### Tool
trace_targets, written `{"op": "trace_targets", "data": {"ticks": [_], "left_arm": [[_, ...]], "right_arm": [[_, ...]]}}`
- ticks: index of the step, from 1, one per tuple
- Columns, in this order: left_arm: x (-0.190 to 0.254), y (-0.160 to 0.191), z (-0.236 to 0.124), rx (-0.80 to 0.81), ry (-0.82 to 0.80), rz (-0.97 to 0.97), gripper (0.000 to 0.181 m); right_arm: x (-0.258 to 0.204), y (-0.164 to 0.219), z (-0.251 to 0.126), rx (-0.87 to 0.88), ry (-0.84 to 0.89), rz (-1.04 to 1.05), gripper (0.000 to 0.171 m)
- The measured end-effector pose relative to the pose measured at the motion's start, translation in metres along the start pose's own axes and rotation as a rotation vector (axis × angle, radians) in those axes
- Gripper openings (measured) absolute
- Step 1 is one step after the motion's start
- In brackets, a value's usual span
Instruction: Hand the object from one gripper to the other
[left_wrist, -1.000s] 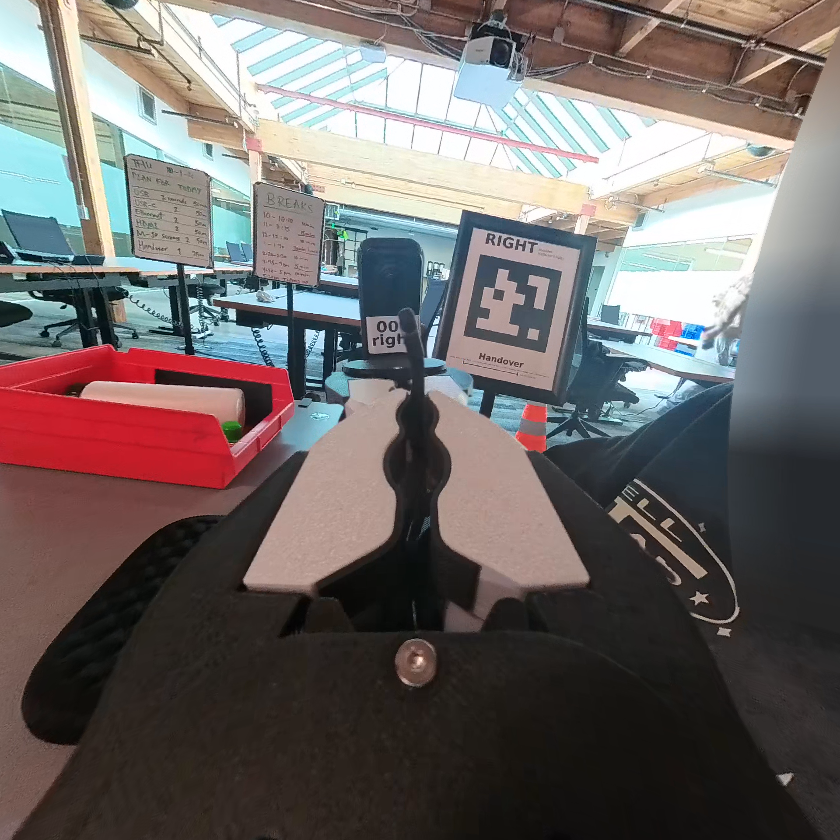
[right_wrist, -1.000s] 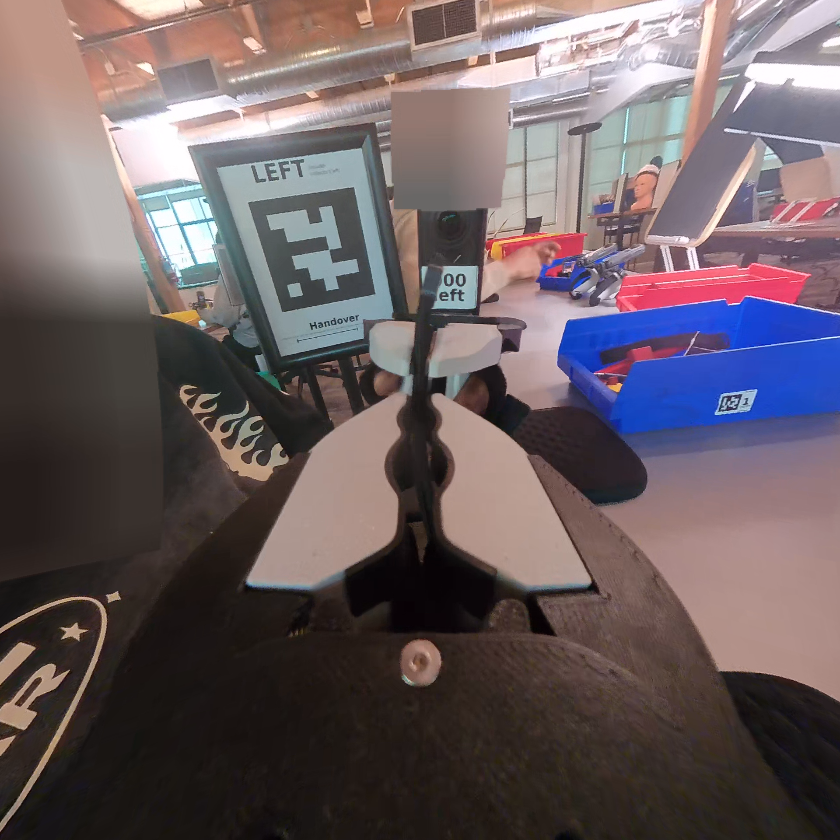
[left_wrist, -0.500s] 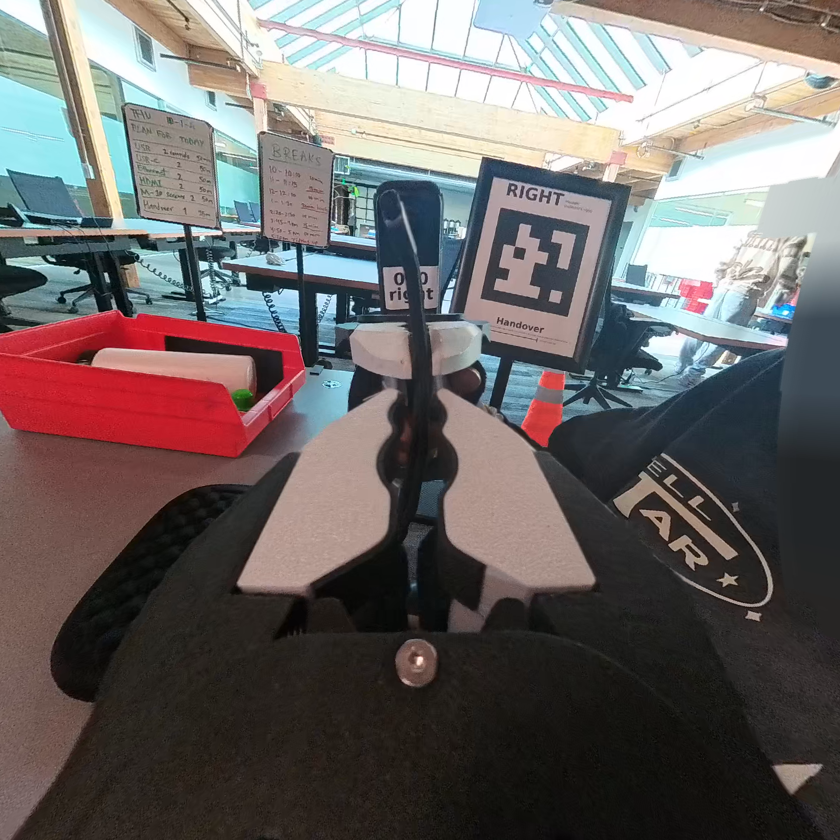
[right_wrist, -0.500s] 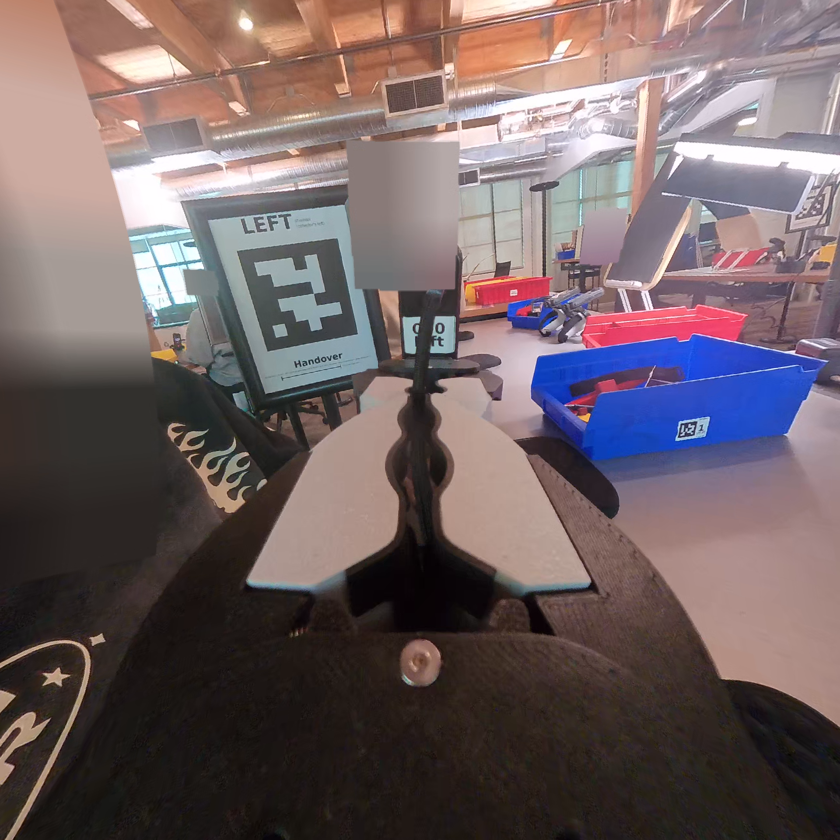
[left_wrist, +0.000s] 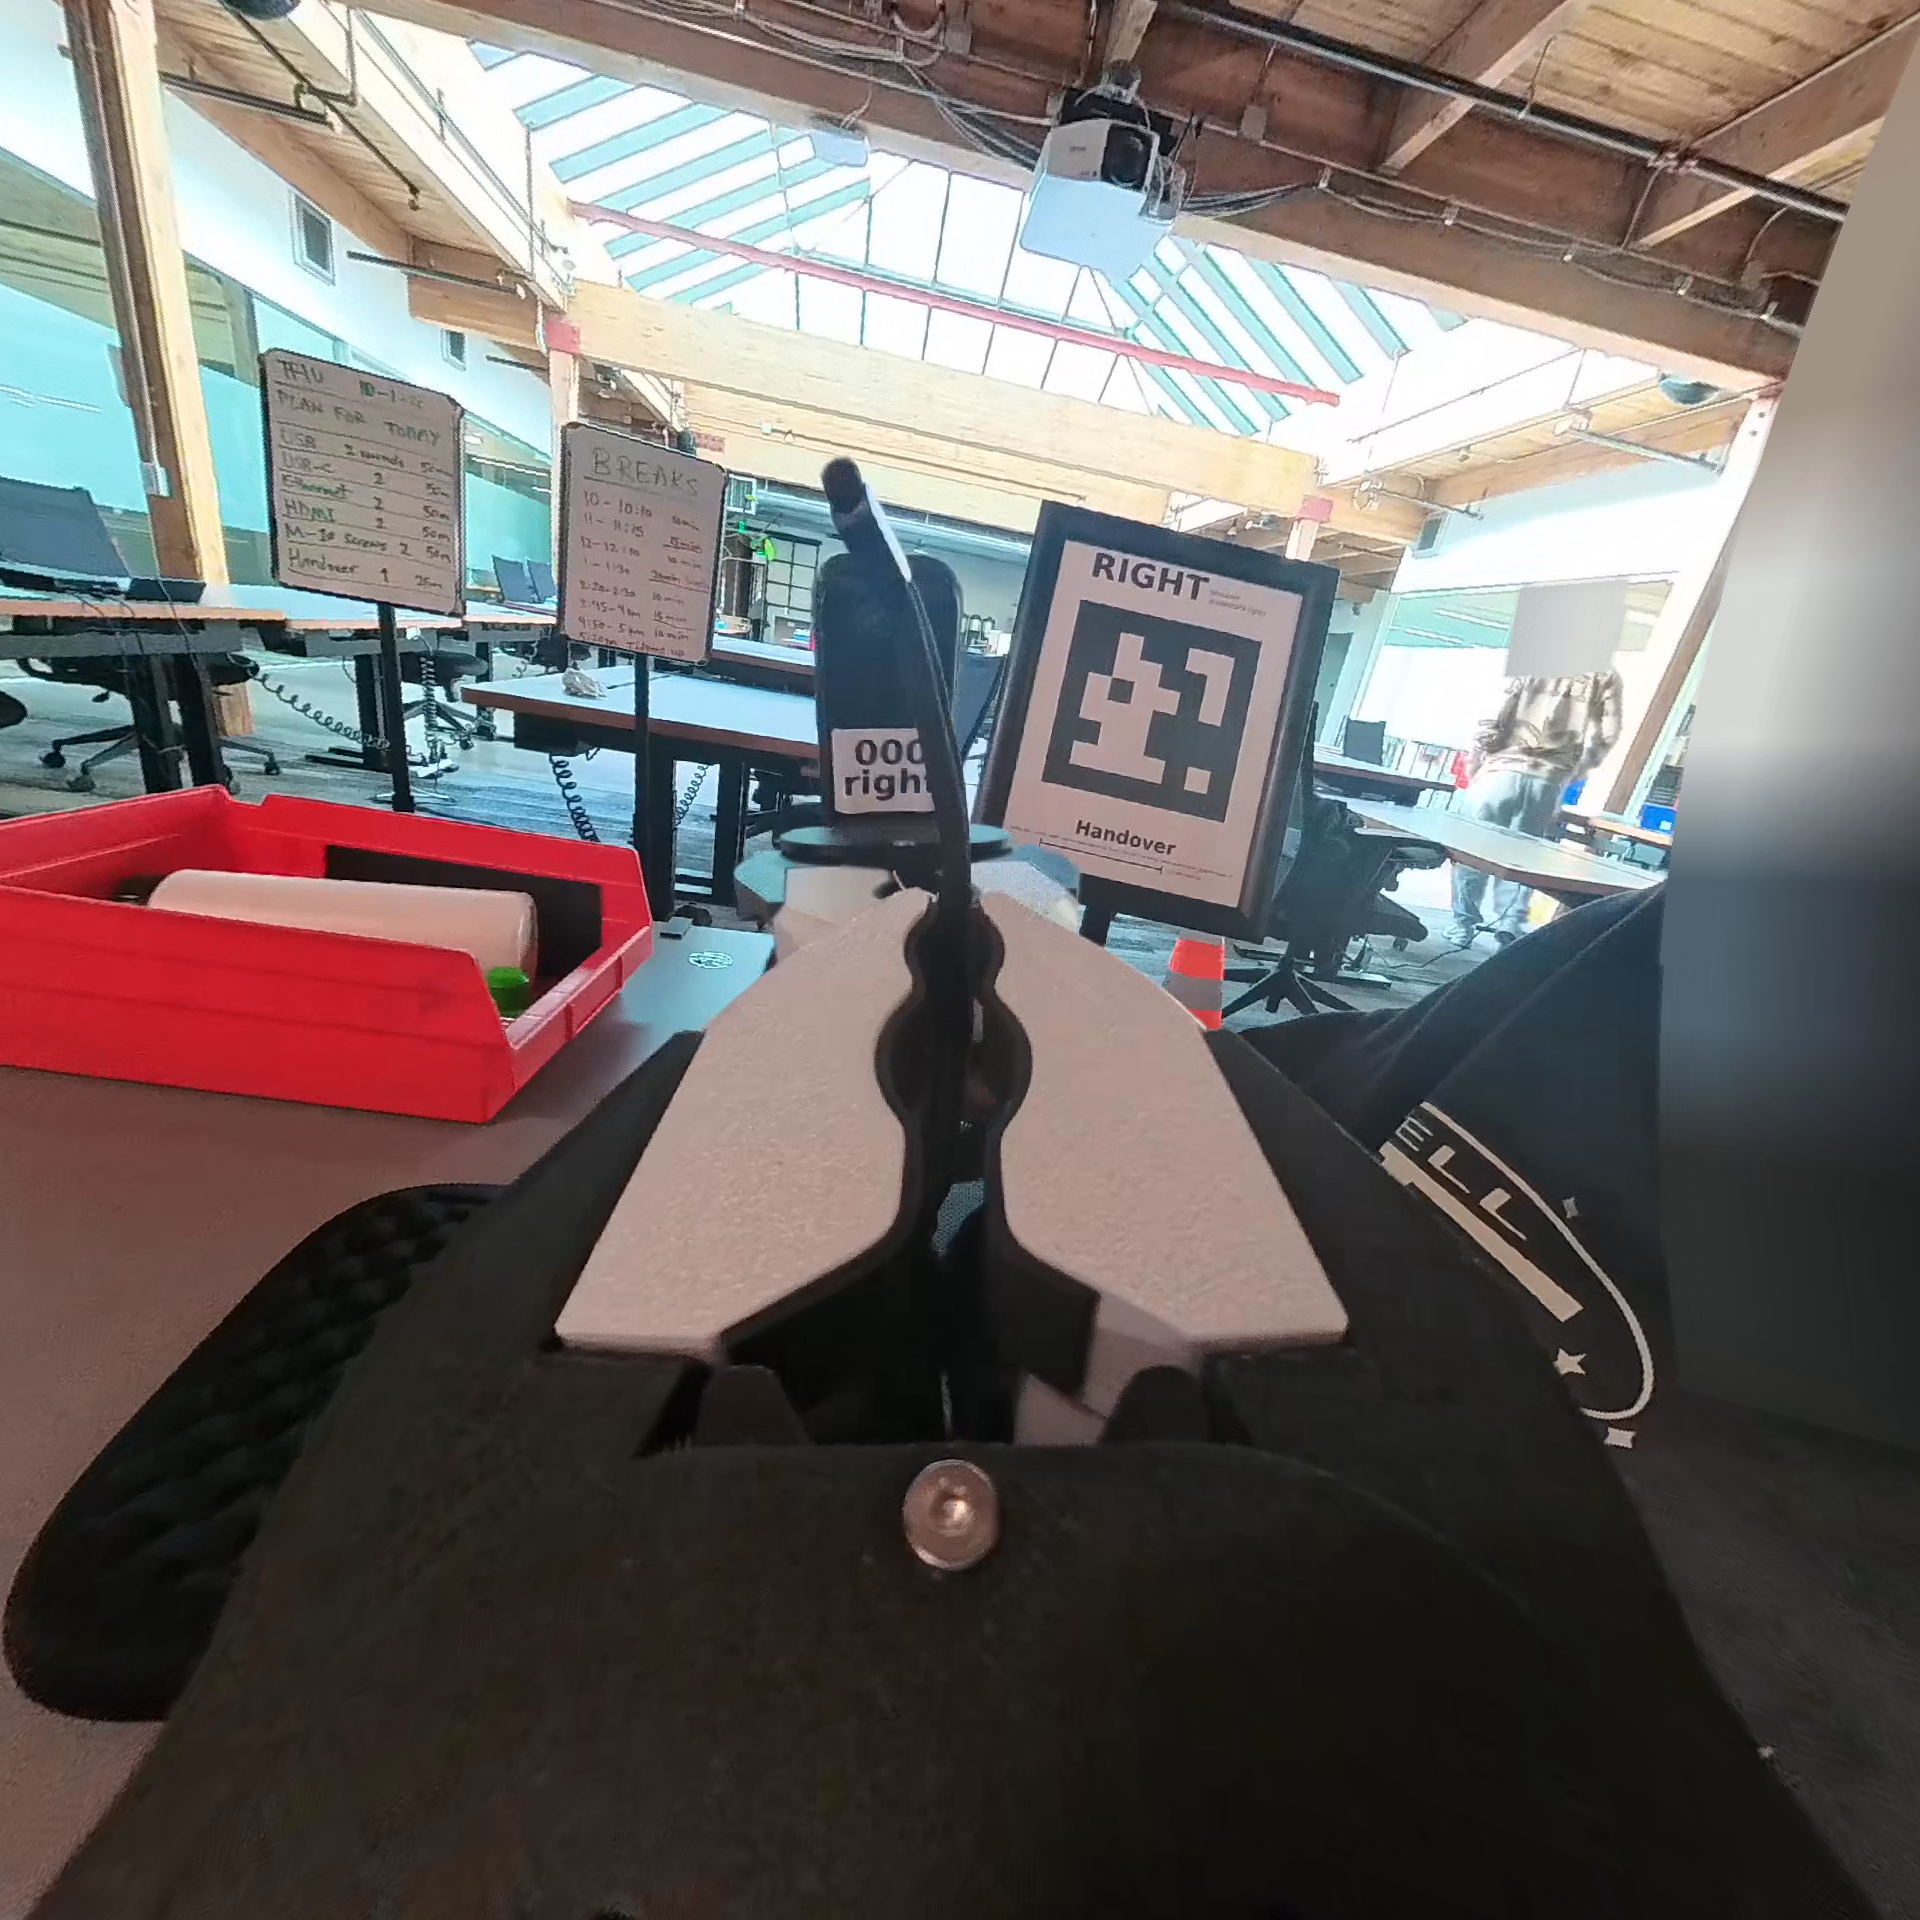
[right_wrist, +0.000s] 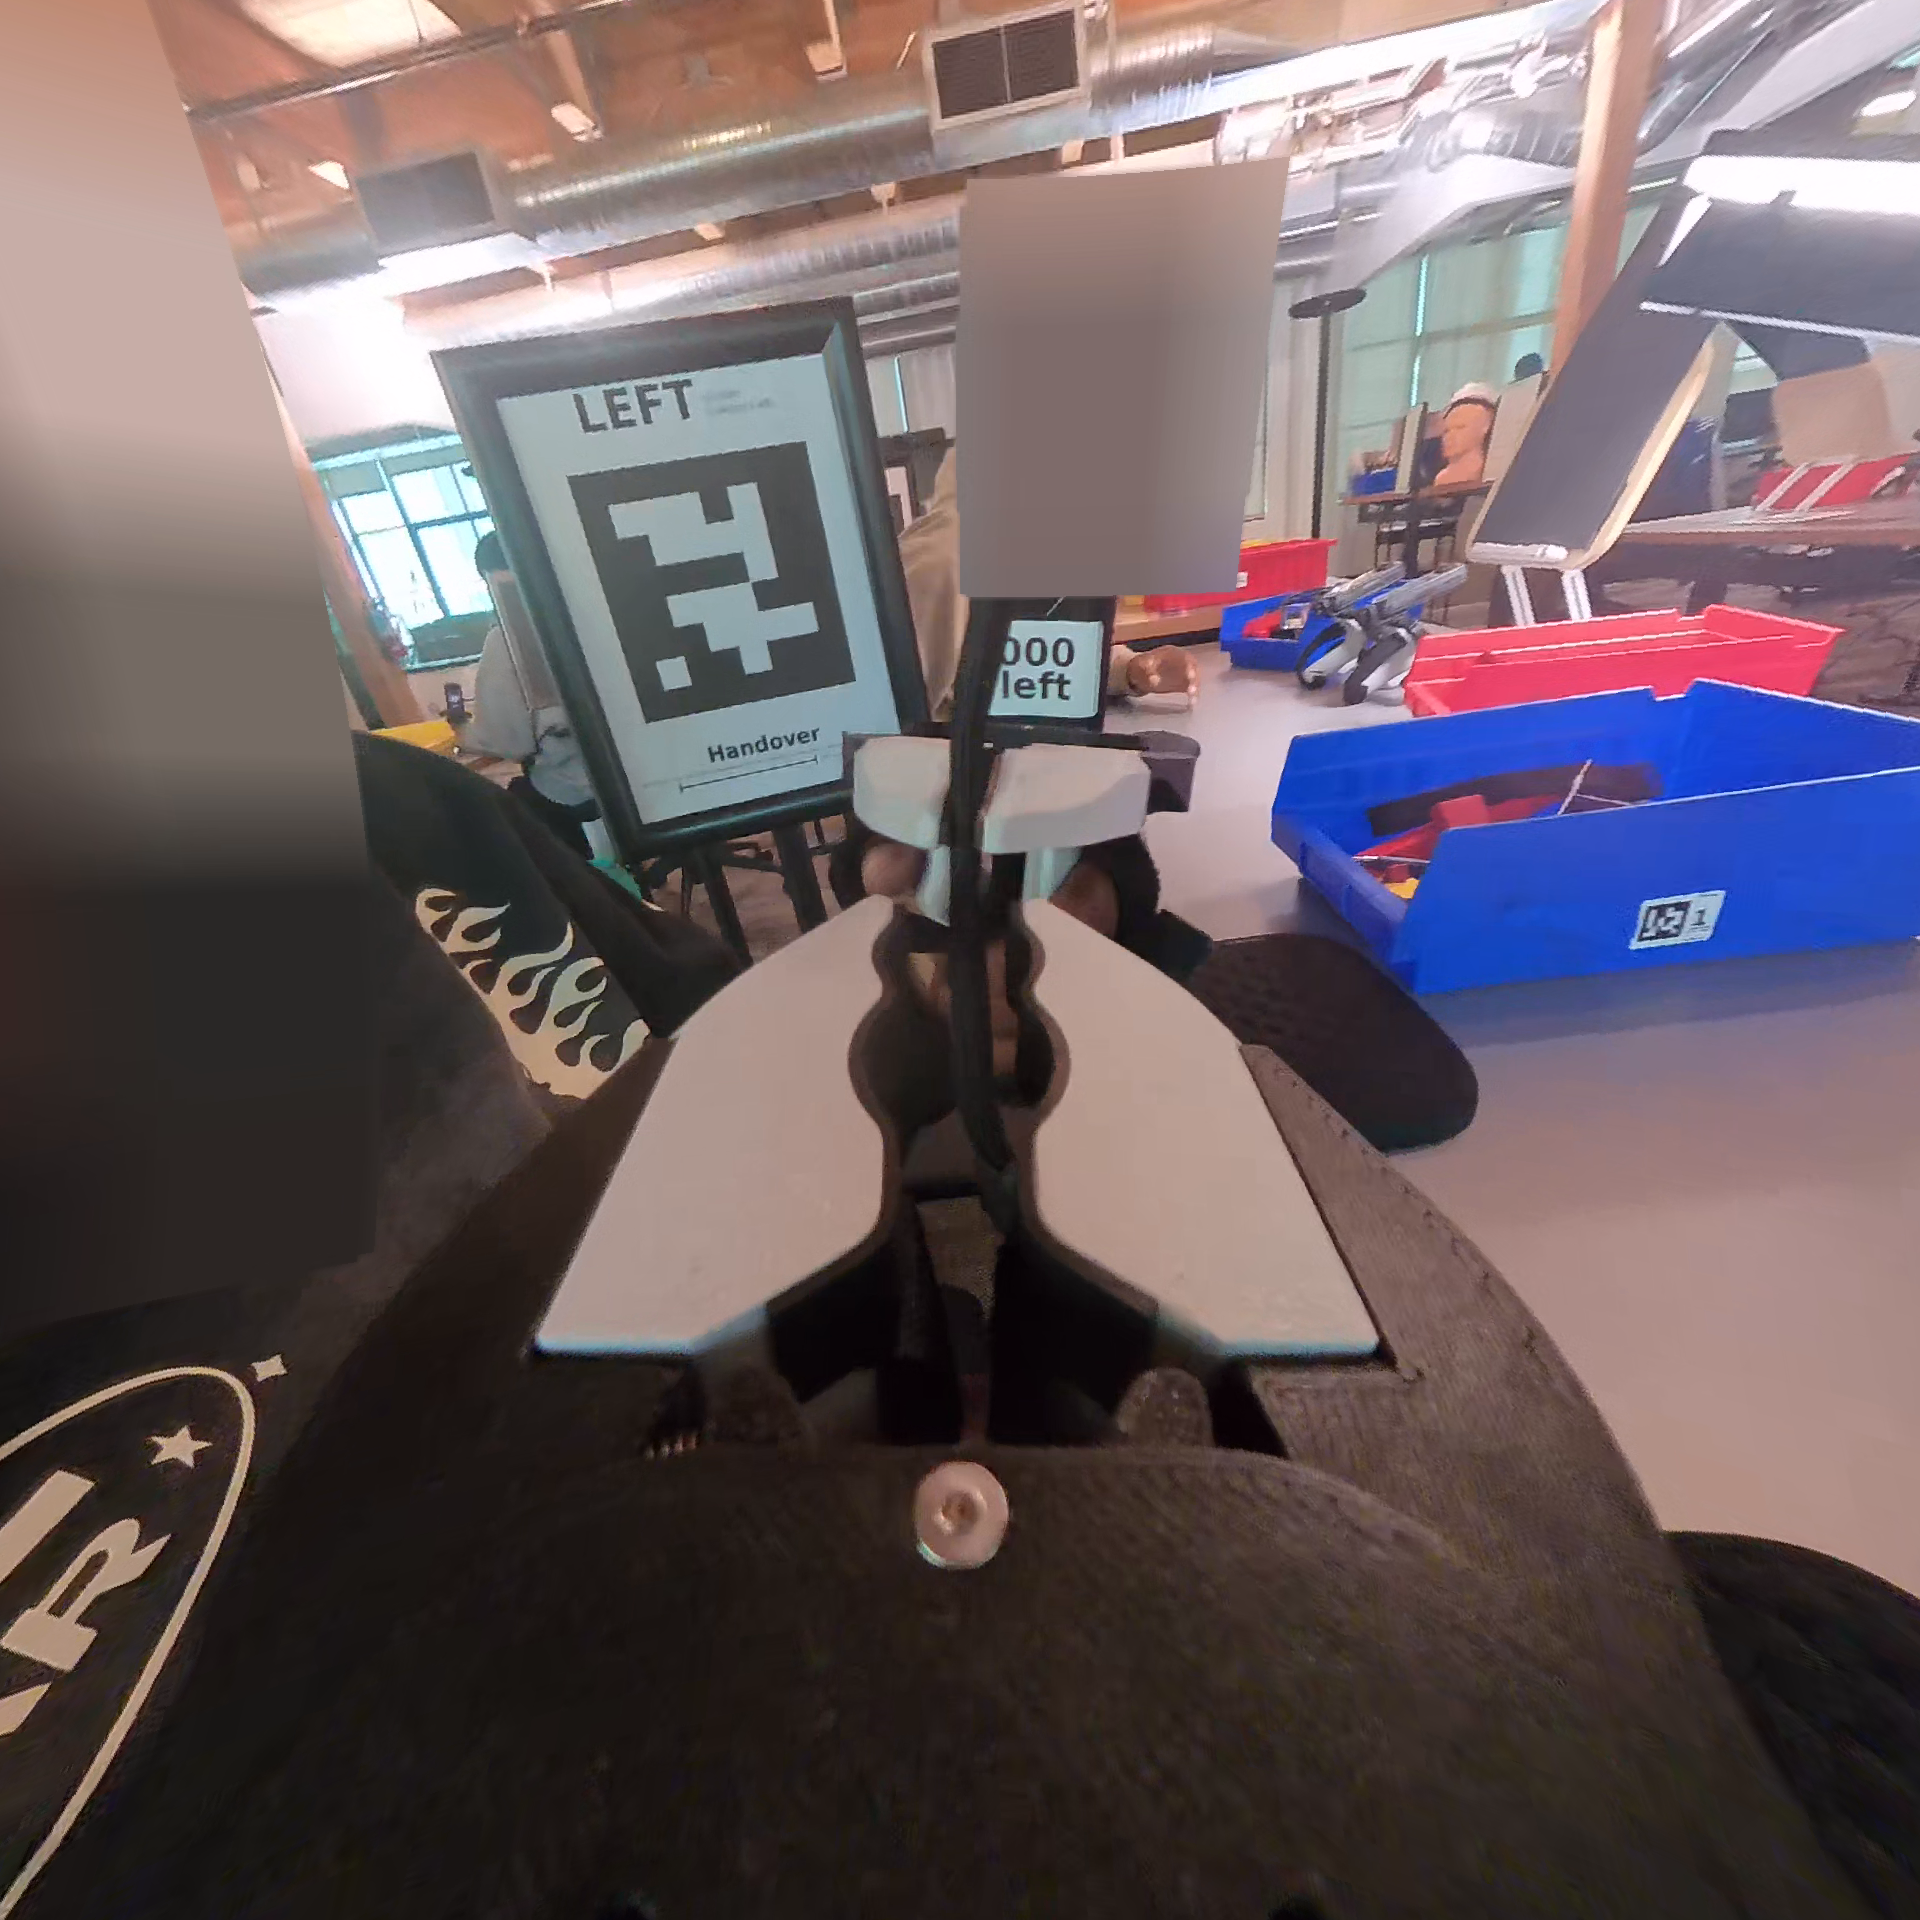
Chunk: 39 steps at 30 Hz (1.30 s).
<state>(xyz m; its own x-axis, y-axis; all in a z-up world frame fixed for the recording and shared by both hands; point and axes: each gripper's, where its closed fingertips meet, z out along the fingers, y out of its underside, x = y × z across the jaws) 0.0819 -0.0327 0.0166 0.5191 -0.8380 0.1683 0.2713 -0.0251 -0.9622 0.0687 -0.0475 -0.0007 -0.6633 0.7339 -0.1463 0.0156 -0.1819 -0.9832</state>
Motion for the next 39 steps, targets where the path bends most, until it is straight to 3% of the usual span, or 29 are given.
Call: {"op": "trace_targets", "data": {"ticks": [2,9,13,19,25,31,34,39], "left_arm": [[0.002,0.001,0.001,-0.001,0.01,-0.001,0.005],[-0.008,0.003,-0.001,-0.018,-0.047,0.018,0.022],[-0.007,0.019,0.004,-0.115,-0.044,0.03,0.022],[-0.006,0.022,0.008,-0.121,-0.041,0.05,0.004],[-0.001,0.002,0.0,-0.007,-0.003,0.015,0.004],[0.001,-0.004,-0.004,0.025,0.019,-0.007,0.004],[0.002,-0.002,-0.002,0.018,0.024,-0.007,0.004],[-0.005,-0.001,-0.003,0.007,-0.027,0.015,0.018]], "right_arm": [[-0.002,0.001,0.002,-0.004,-0.007,-0.005,0.006],[0.003,-0.015,-0.007,0.076,0.04,-0.014,0.005],[0.005,-0.023,-0.01,0.118,0.068,-0.019,0.005],[0.003,-0.021,-0.007,0.109,0.072,-0.027,0.005],[0.007,-0.026,-0.014,0.138,0.081,-0.014,0.016],[0.001,-0.003,-0.001,0.007,0.025,-0.01,0.017],[-0.001,0.003,0.004,-0.017,0.013,-0.03,0.006],[0.0,-0.011,-0.003,0.054,0.036,-0.024,0.005]]}}
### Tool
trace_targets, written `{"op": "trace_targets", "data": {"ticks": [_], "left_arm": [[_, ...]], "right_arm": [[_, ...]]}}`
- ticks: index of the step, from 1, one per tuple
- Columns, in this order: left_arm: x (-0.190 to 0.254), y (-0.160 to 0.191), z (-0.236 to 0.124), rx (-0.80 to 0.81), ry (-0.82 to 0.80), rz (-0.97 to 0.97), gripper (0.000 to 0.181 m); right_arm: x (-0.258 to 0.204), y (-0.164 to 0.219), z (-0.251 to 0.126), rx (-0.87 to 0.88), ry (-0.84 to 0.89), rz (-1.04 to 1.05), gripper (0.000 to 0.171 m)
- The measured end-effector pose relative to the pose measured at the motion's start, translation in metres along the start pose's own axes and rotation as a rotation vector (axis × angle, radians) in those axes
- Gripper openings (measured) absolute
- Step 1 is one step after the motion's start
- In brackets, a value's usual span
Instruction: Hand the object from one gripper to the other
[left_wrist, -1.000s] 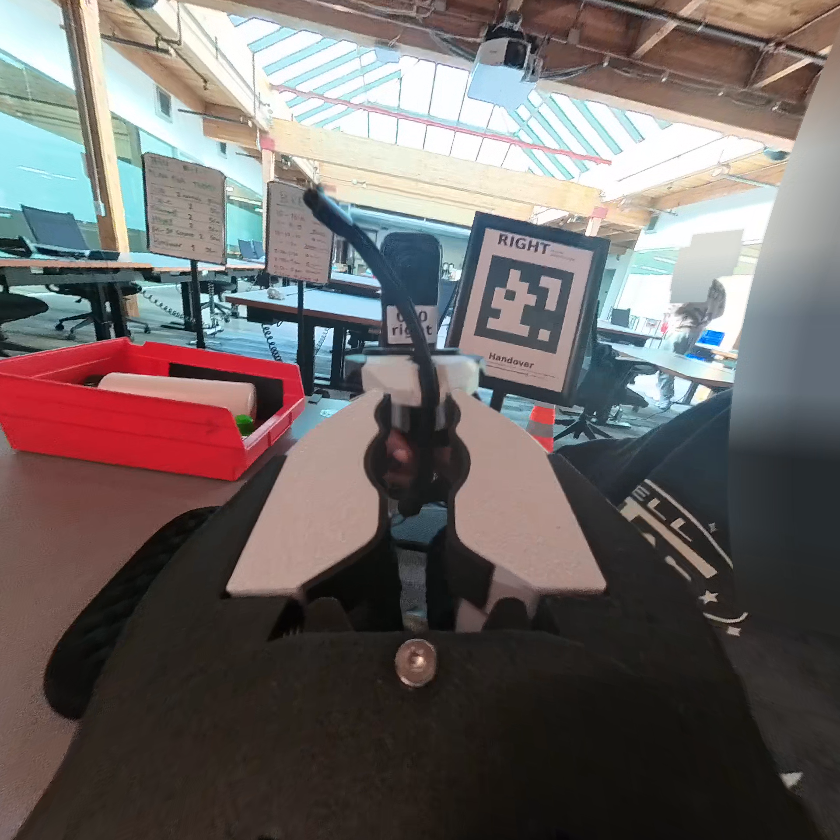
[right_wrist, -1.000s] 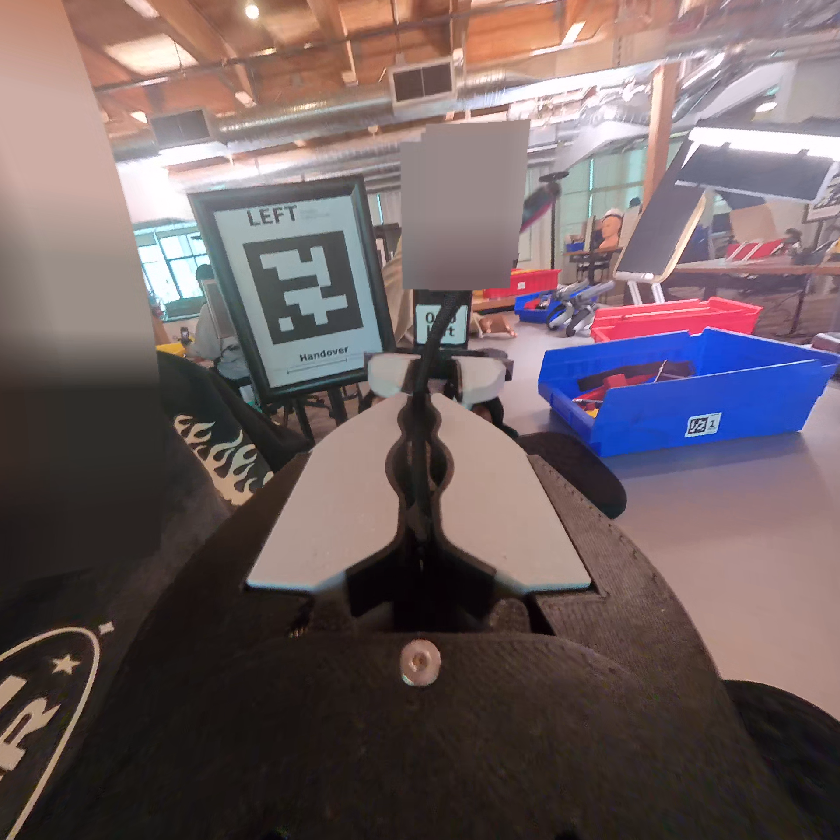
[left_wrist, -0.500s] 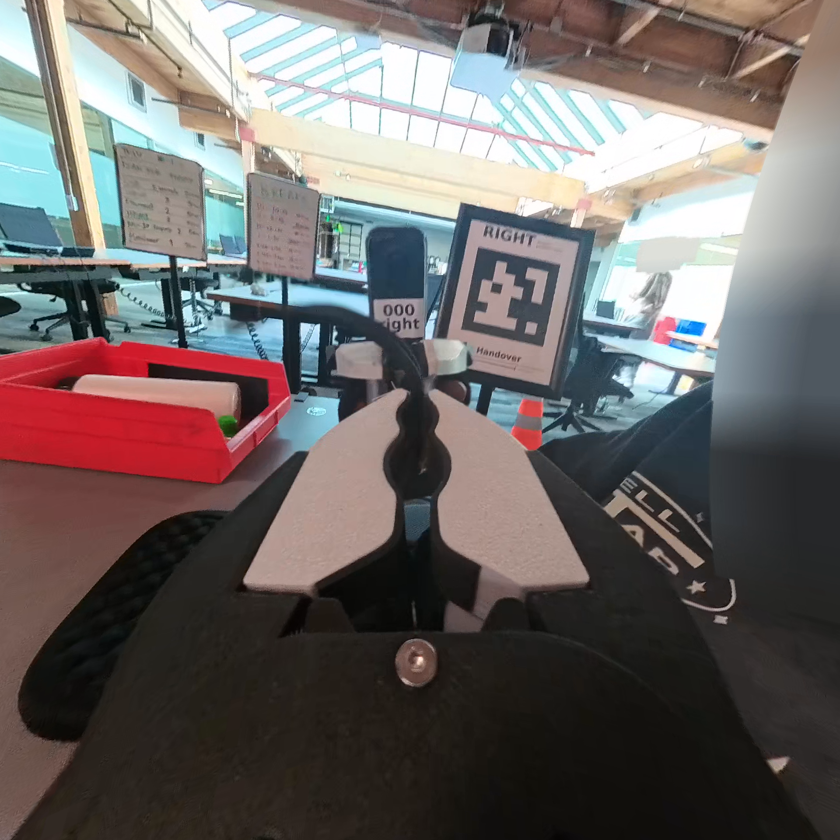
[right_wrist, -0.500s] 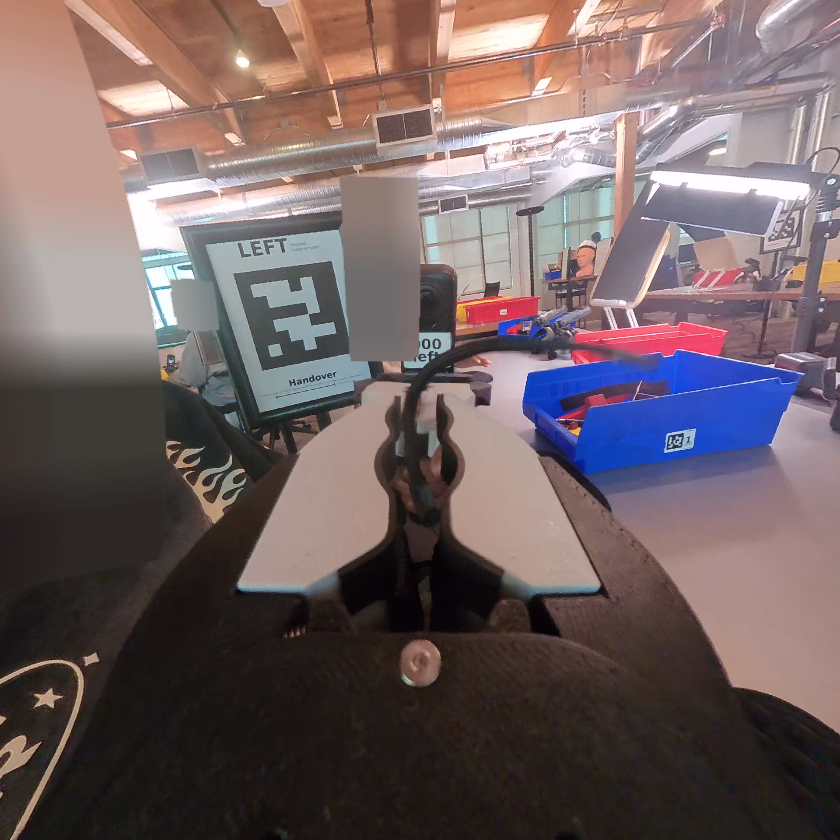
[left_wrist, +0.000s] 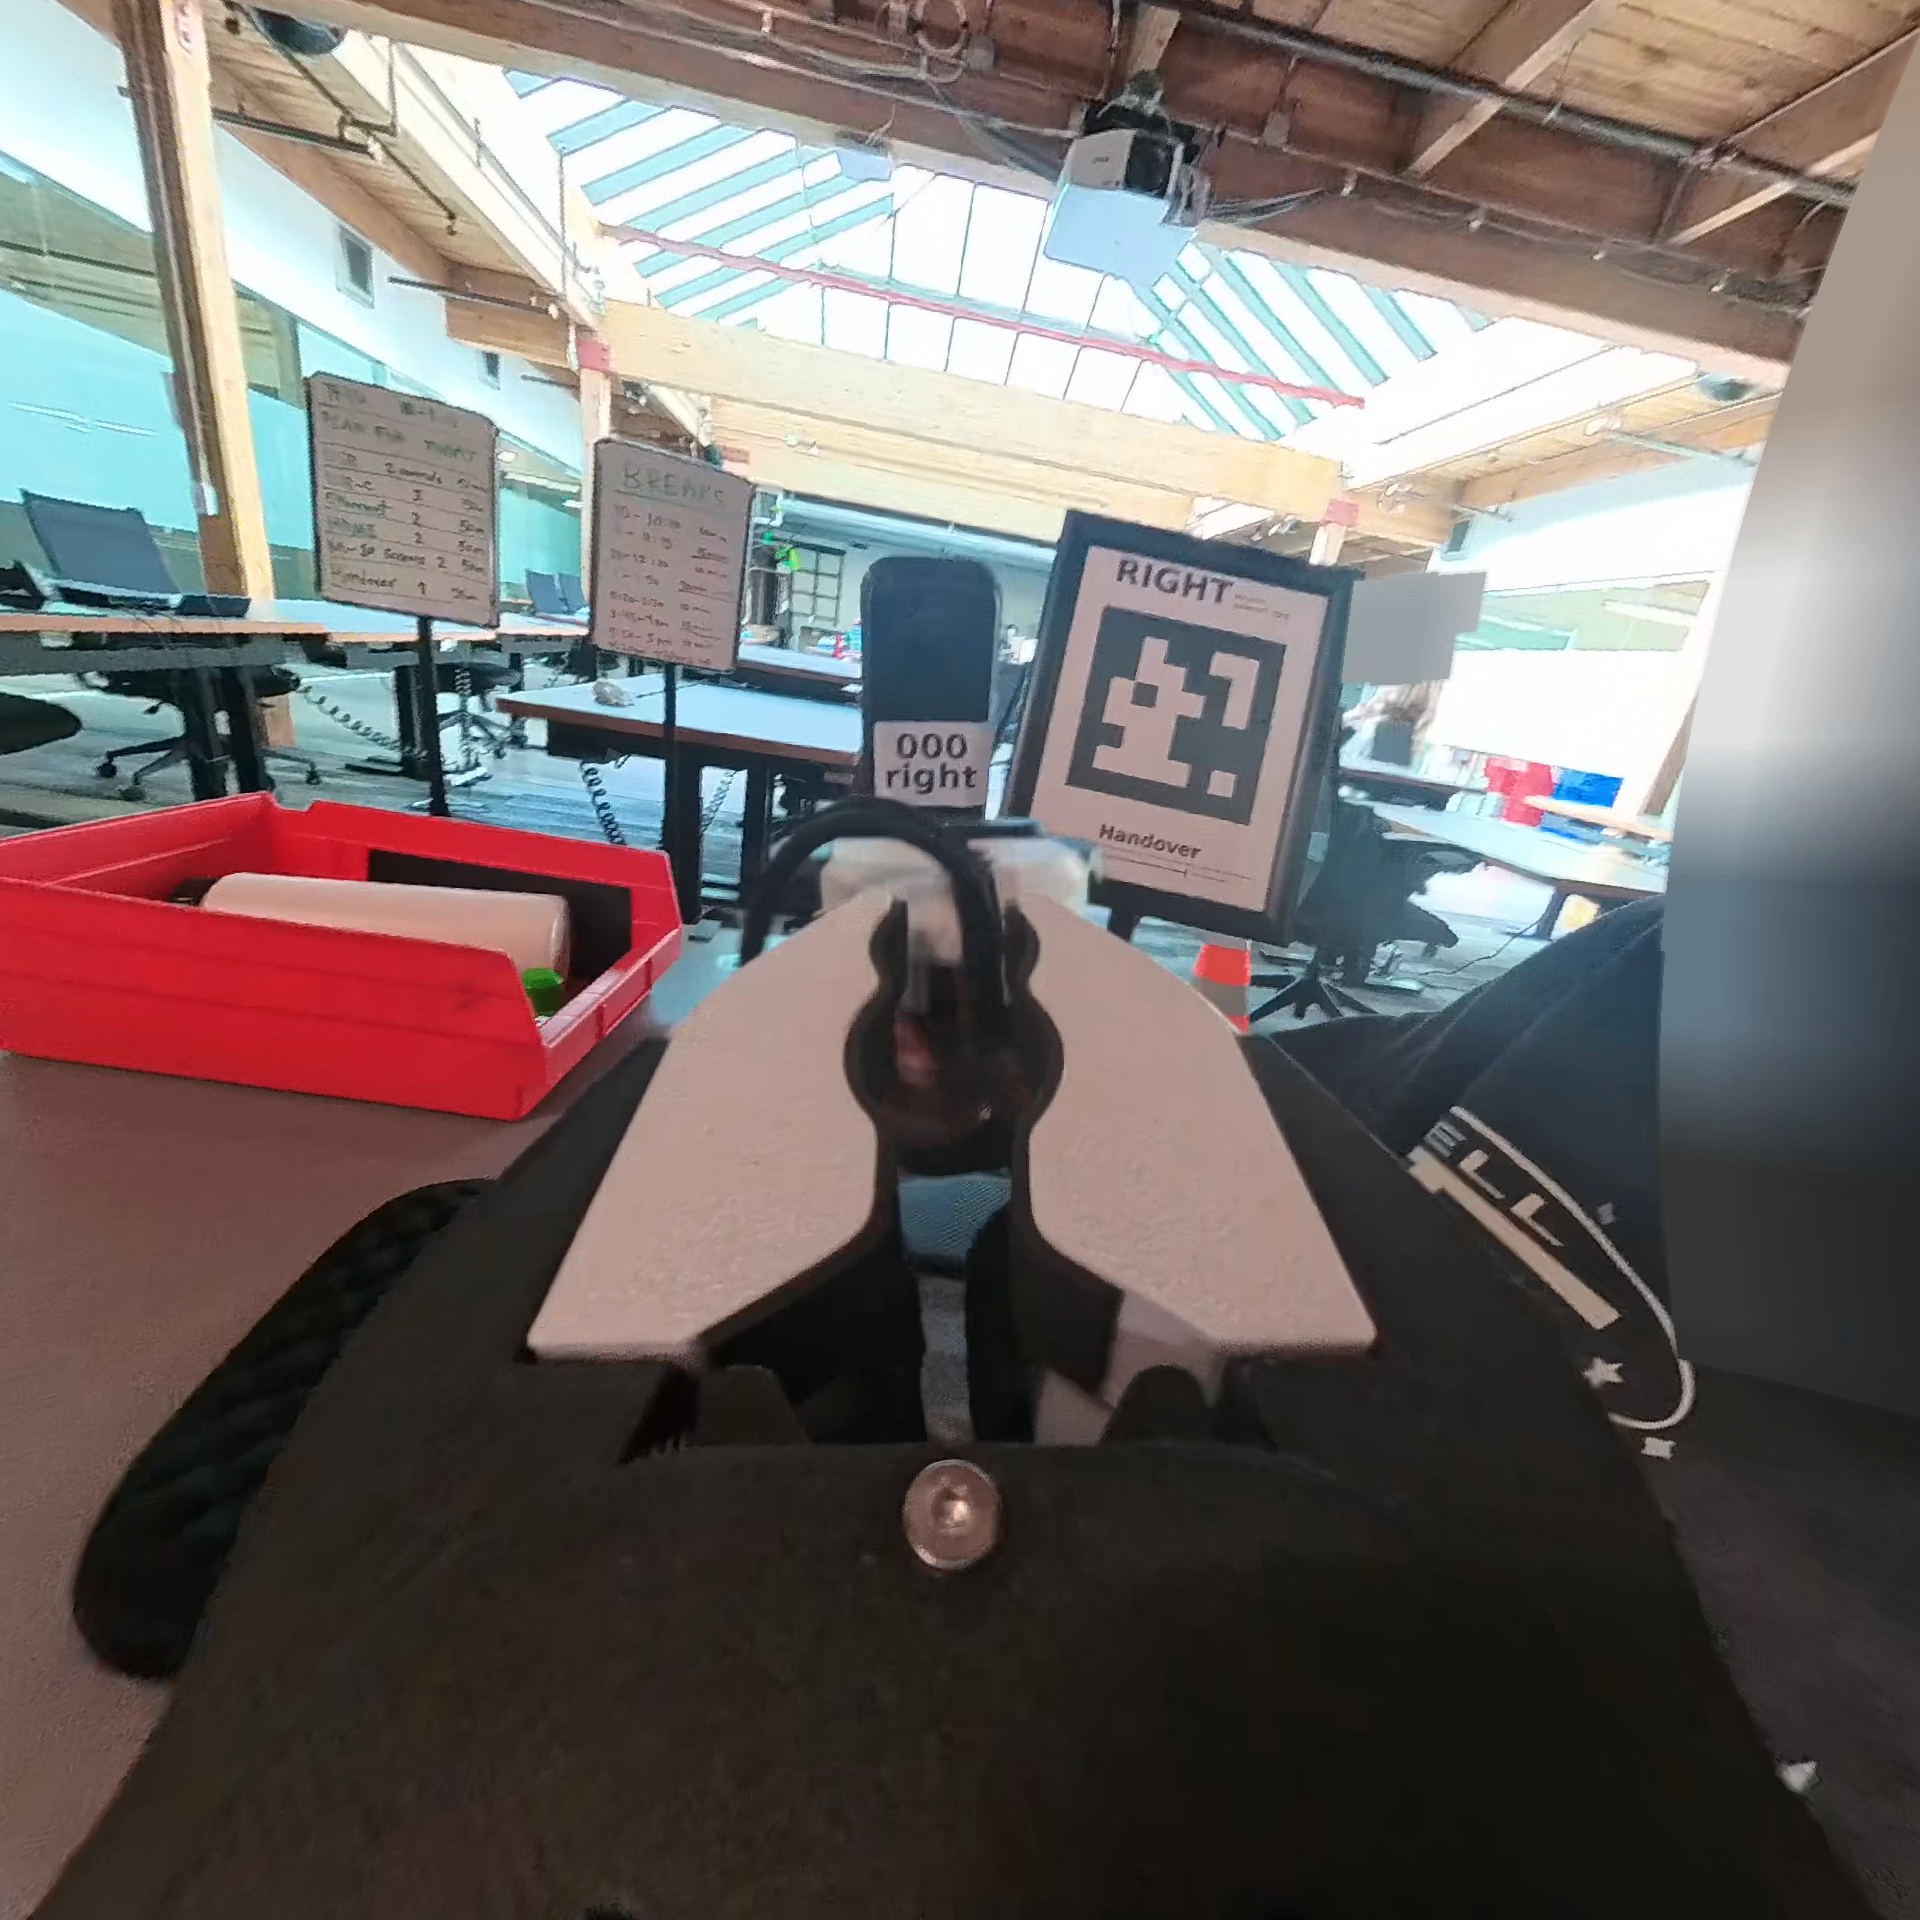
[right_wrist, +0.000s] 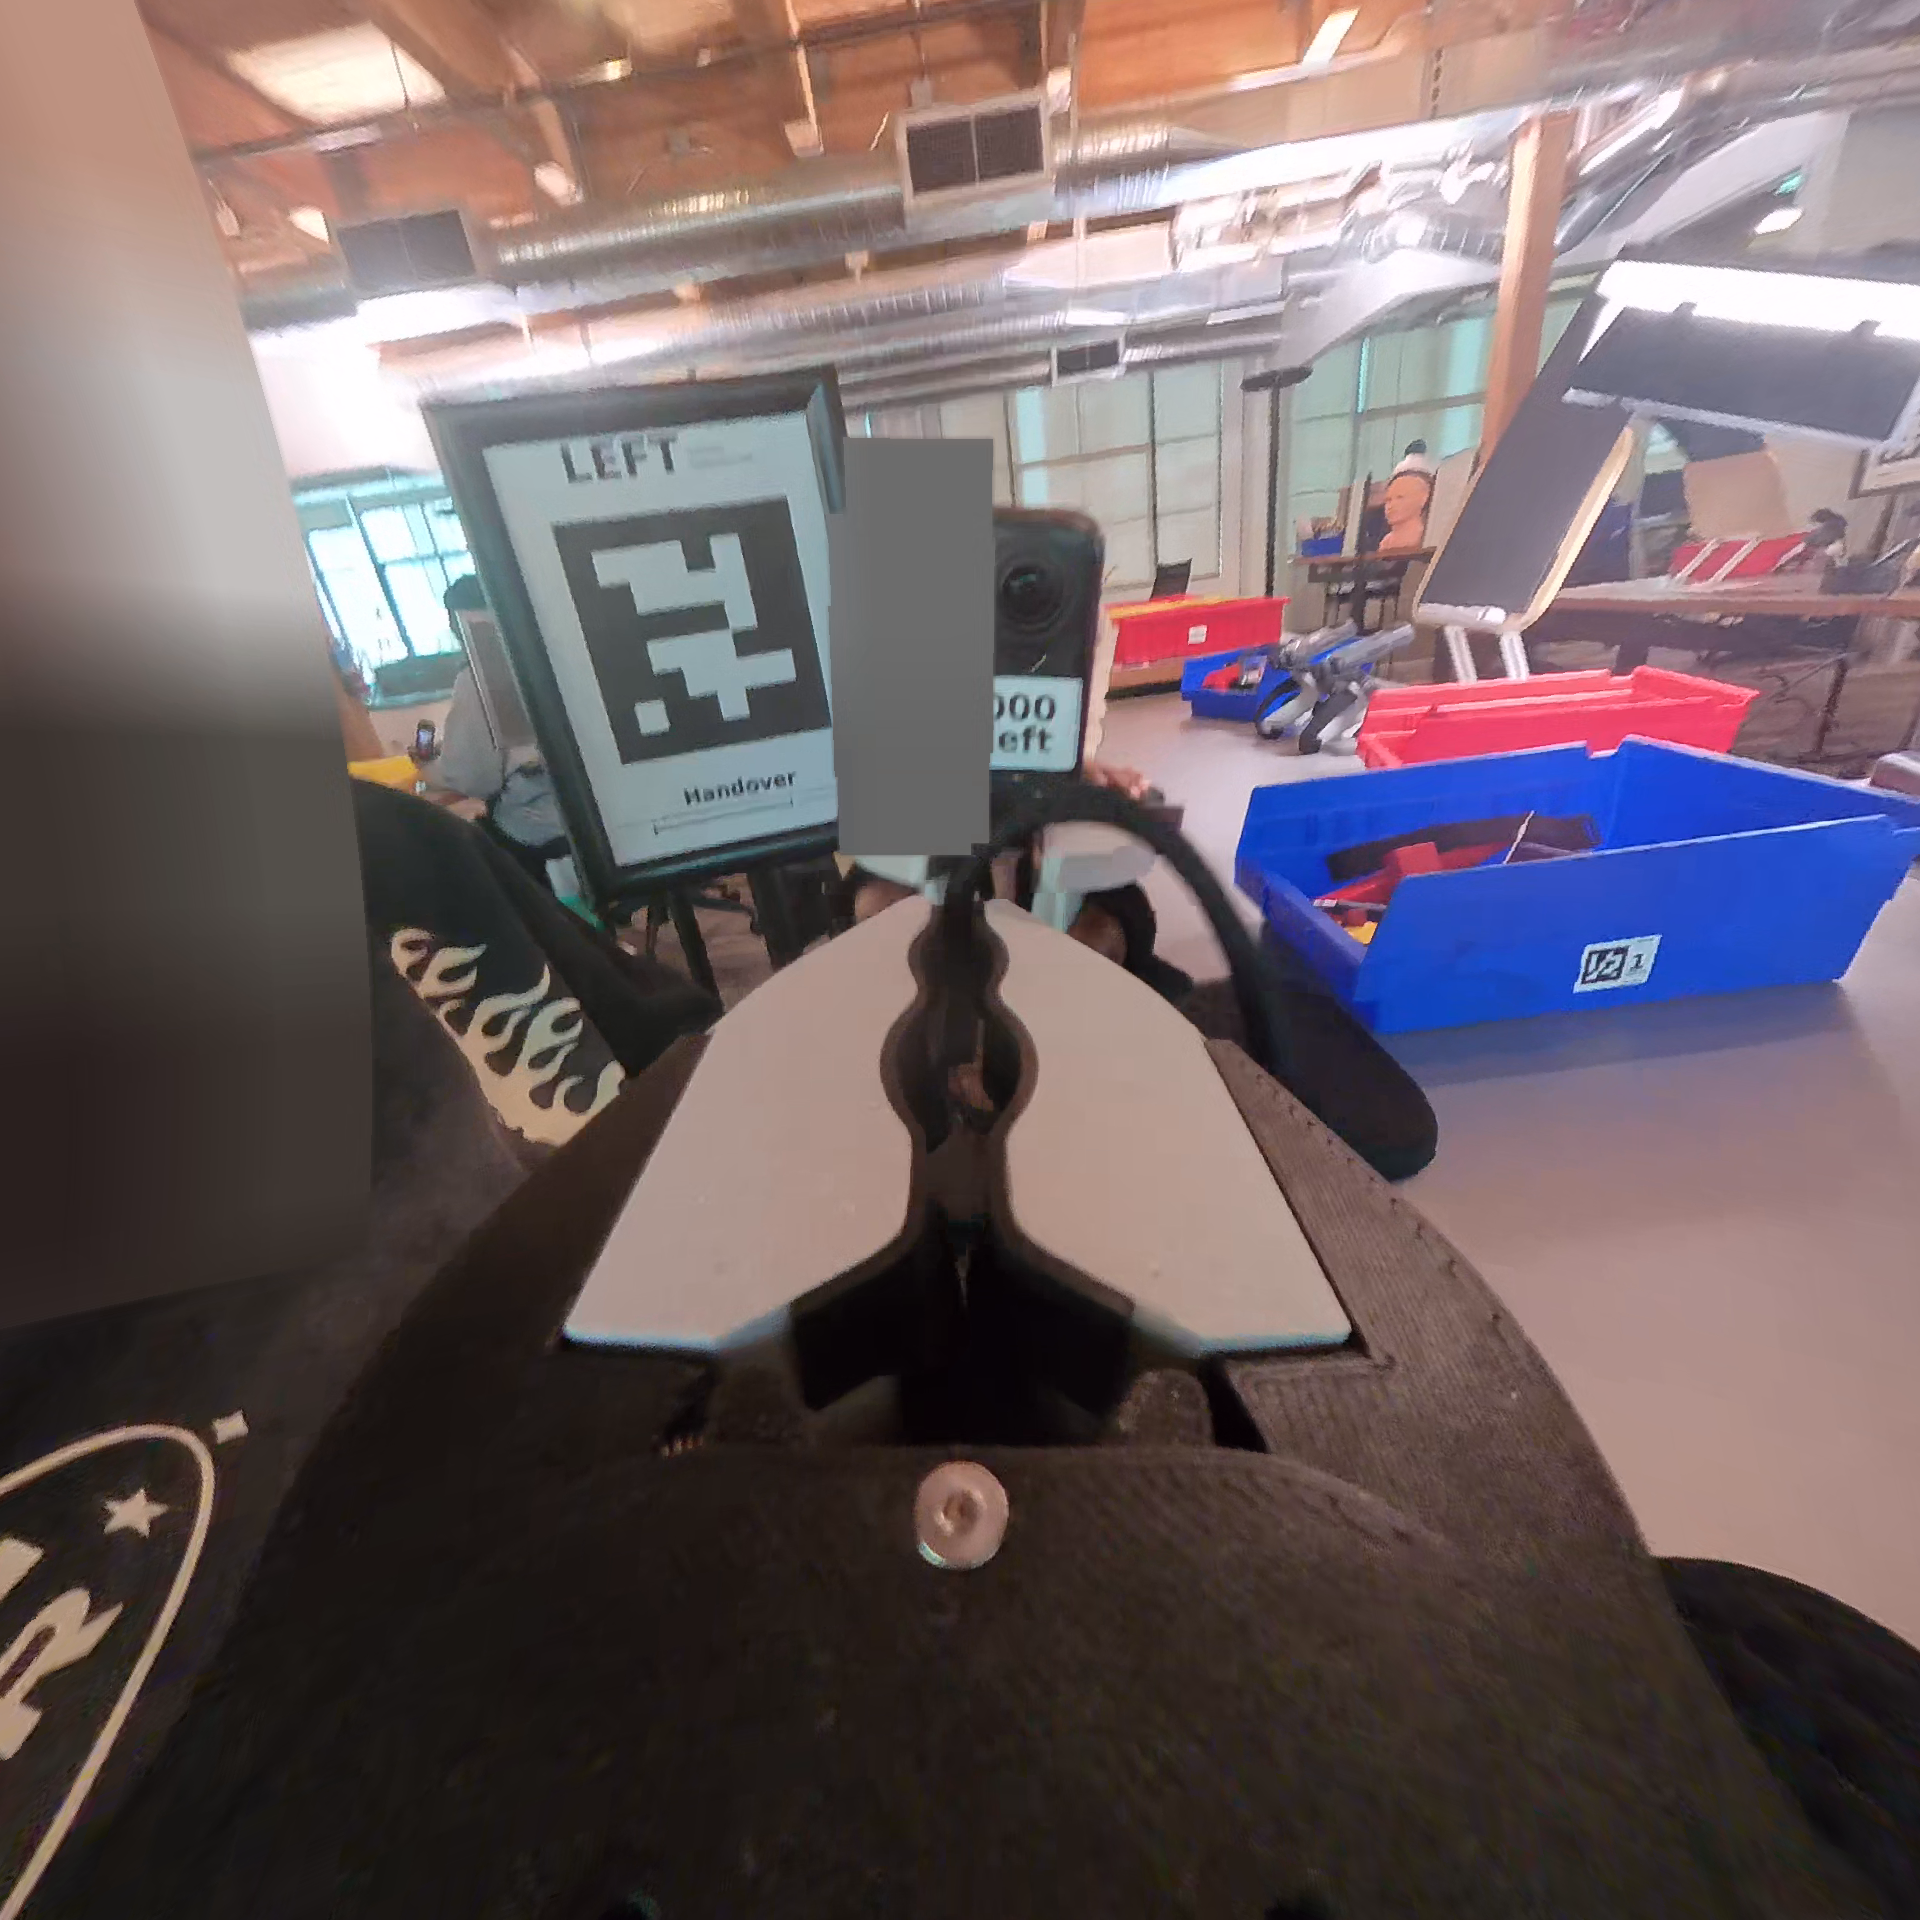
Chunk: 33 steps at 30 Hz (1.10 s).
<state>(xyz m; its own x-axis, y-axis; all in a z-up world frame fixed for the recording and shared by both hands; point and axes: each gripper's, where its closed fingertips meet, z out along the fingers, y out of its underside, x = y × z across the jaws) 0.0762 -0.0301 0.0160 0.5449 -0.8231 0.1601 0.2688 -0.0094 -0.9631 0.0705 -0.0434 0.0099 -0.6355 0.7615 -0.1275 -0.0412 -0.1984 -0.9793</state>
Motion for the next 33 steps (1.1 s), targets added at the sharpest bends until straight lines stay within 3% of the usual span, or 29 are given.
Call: {"op": "trace_targets", "data": {"ticks": [7,11,17,21,24,26,28,33], "left_arm": [[-0.005,0.016,0.009,-0.089,-0.054,0.036,0.02],[-0.003,0.017,0.011,-0.09,-0.046,0.032,0.008],[-0.002,0.002,0.004,0.014,0.006,-0.095,0.007],[-0.004,-0.006,-0.002,0.069,0.036,-0.193,0.008],[-0.008,-0.001,-0.001,0.033,0.024,-0.222,0.007],[-0.008,0.004,0.001,0.006,0.022,-0.233,0.008],[-0.008,0.01,0.003,-0.024,0.024,-0.243,0.007],[-0.007,0.017,0.004,-0.076,0.017,-0.241,0.007]], "right_arm": [[0.008,-0.015,-0.007,0.092,0.063,-0.014,0.005],[0.007,-0.013,-0.005,0.08,0.068,-0.021,0.005],[0.006,-0.017,-0.014,0.073,0.096,-0.157,0.019],[0.01,-0.014,-0.019,-0.029,0.267,-0.691,0.023],[0.007,-0.018,-0.023,-0.102,0.508,-1.347,0.018],[0.006,-0.008,-0.02,-0.239,0.58,-1.726,0.016],[0.016,-0.001,-0.019,-0.38,0.644,-1.896,0.022],[0.009,-0.001,-0.015,-0.349,0.677,-2.093,0.029]]}}
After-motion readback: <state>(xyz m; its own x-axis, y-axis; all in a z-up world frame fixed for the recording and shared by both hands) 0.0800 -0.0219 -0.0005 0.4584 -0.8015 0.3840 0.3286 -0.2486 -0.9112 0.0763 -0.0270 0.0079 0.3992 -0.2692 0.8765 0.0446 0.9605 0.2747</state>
